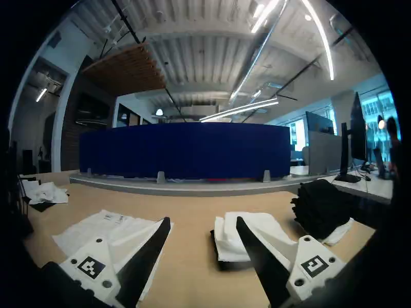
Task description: Fold towel
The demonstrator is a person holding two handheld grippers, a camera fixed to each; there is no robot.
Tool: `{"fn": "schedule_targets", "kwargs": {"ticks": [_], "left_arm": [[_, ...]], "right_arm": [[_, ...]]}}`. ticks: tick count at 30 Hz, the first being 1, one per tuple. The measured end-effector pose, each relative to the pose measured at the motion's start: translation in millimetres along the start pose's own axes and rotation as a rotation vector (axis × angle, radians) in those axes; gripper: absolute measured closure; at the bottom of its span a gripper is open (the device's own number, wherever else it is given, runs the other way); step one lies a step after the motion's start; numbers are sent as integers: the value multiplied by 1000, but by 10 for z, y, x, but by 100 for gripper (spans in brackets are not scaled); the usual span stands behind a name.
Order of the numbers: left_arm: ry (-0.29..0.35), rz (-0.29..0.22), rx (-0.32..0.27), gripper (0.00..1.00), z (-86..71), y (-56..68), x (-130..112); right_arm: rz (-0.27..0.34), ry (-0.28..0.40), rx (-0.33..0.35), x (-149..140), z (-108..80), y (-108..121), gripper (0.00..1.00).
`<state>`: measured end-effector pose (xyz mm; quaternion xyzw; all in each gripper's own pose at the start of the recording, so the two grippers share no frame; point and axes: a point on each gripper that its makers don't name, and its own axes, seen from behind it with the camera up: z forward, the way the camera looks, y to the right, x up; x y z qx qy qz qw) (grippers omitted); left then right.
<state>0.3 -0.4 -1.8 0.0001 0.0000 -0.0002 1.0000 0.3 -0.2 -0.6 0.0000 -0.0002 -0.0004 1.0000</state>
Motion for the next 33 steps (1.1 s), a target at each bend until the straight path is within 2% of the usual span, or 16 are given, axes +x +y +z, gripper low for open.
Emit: {"fn": "schedule_targets", "kwargs": {"ticks": [33], "left_arm": [[0,0,0,13,0,8,1]], "right_arm": [[0,0,-6,4,12,9,1]]}}
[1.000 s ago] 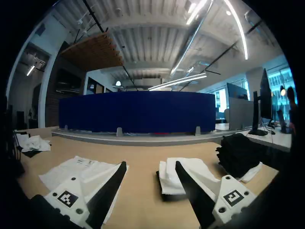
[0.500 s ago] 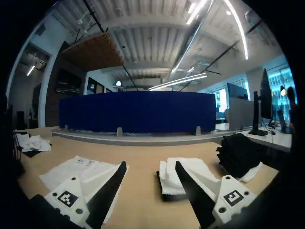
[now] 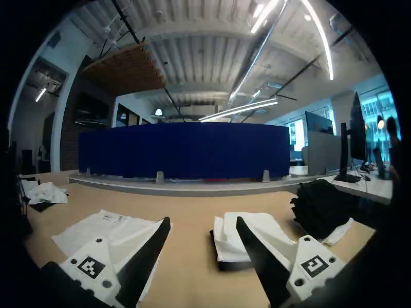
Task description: Fold towel
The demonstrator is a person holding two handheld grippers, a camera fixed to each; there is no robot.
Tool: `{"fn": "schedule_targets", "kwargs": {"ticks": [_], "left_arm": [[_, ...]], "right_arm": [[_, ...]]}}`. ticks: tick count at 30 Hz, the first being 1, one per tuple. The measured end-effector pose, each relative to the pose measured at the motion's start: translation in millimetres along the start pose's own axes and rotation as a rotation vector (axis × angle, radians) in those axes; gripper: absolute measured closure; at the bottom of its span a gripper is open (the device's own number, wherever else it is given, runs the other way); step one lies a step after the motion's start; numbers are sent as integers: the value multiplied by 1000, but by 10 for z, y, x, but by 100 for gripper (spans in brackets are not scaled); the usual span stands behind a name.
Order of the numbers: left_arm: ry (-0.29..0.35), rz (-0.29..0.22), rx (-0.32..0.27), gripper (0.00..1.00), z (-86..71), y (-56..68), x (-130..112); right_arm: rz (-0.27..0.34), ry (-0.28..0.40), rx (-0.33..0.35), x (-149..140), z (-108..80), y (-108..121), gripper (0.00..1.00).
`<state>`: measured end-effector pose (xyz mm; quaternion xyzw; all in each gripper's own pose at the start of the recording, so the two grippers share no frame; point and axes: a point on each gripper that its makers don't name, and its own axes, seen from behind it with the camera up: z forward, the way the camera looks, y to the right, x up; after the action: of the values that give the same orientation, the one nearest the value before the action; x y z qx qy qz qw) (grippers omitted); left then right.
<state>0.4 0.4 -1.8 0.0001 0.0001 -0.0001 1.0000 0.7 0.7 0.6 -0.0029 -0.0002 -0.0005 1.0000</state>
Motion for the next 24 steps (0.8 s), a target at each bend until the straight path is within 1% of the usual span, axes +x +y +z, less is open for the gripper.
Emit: {"fn": "schedule_targets", "kwargs": {"ticks": [17,24], "left_arm": [[-1,-1,-6,13,10,17,3],[2,-3,-9,13,31,4,13]], "right_arm": [[1,1,9,-10,1,-27,0],[-3,0,-8,1,9,3,1]]}}
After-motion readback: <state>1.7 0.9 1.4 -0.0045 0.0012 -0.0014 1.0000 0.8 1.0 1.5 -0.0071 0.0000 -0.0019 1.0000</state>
